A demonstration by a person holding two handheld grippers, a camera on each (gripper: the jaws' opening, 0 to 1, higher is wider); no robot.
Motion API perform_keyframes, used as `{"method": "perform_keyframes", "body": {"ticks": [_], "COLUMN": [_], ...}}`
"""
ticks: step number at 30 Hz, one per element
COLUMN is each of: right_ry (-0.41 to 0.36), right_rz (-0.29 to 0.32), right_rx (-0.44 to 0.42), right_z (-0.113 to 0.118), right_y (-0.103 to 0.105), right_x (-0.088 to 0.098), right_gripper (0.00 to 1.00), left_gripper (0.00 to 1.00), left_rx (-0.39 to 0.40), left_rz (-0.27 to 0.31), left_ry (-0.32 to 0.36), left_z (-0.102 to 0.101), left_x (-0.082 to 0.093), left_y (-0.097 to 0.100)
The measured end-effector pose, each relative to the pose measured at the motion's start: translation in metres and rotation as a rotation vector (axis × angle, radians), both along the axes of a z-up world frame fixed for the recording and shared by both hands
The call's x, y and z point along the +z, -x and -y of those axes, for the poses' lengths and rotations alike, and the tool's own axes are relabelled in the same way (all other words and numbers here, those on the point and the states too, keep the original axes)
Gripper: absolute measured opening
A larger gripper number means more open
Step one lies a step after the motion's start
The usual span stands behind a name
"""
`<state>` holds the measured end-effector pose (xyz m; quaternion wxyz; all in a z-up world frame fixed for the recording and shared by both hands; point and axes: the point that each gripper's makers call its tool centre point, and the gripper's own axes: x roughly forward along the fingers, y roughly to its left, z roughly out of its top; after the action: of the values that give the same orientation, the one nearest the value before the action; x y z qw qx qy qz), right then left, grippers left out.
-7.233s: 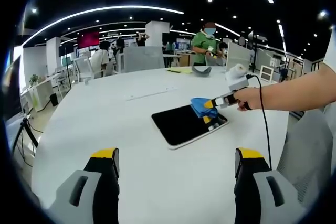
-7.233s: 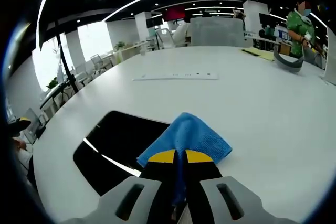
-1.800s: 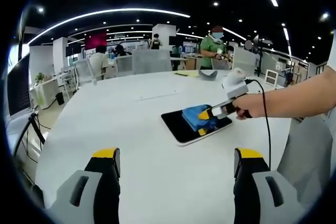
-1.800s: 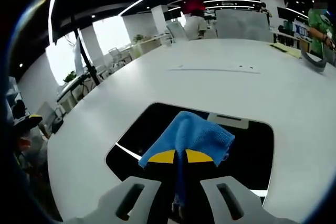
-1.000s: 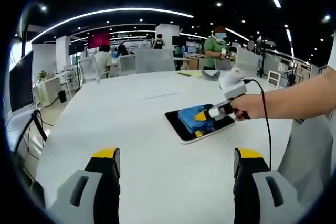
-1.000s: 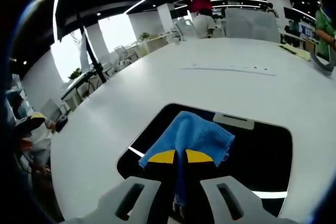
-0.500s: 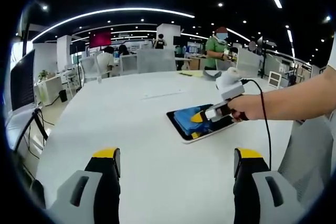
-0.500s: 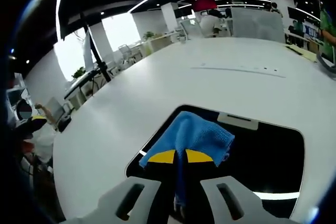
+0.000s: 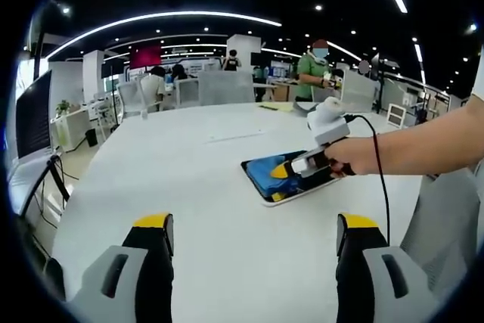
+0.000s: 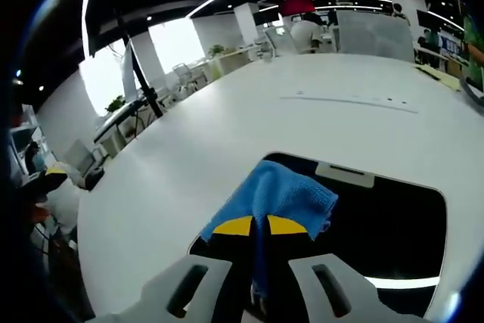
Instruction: Wipe the mirror surface with the cleaning cloth until all visible marks leave the cleaned area.
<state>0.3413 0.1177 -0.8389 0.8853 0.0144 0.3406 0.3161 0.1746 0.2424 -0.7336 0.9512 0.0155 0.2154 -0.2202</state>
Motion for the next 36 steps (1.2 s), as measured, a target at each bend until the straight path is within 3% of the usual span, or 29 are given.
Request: {"method": "perform_keyframes", "body": {"ticks": [3, 10, 17, 36], "right_ry": [0.005, 0.109, 0.073, 0.064], "right_rz": [0.002, 0.055, 0.044, 0.038], "right_rx": [0.002, 0.057, 0.039, 0.063], "right_z": [0.000, -0.001, 0.000, -0.004], "right_y": [-0.003, -0.004, -0.003, 0.009], "right_x": [-0.001, -0.004, -0.003, -0.004], "right_gripper": [0.01, 0.01, 0.01, 0.01], "left_gripper": [0.89, 0.89, 0.89, 0.89], "left_rx": [-0.002, -0.003, -0.010, -0.019], "left_rz": [-0.002, -0.002, -0.003, 0.009], "left_ry": [0.000, -0.005, -0.005, -0.008], "left_z": [0.001, 0.001, 0.004, 0.006], "left_x": [0.000, 0.000, 0.001, 0.005], "left_y": [0.000, -0.002, -0.001, -0.001]}}
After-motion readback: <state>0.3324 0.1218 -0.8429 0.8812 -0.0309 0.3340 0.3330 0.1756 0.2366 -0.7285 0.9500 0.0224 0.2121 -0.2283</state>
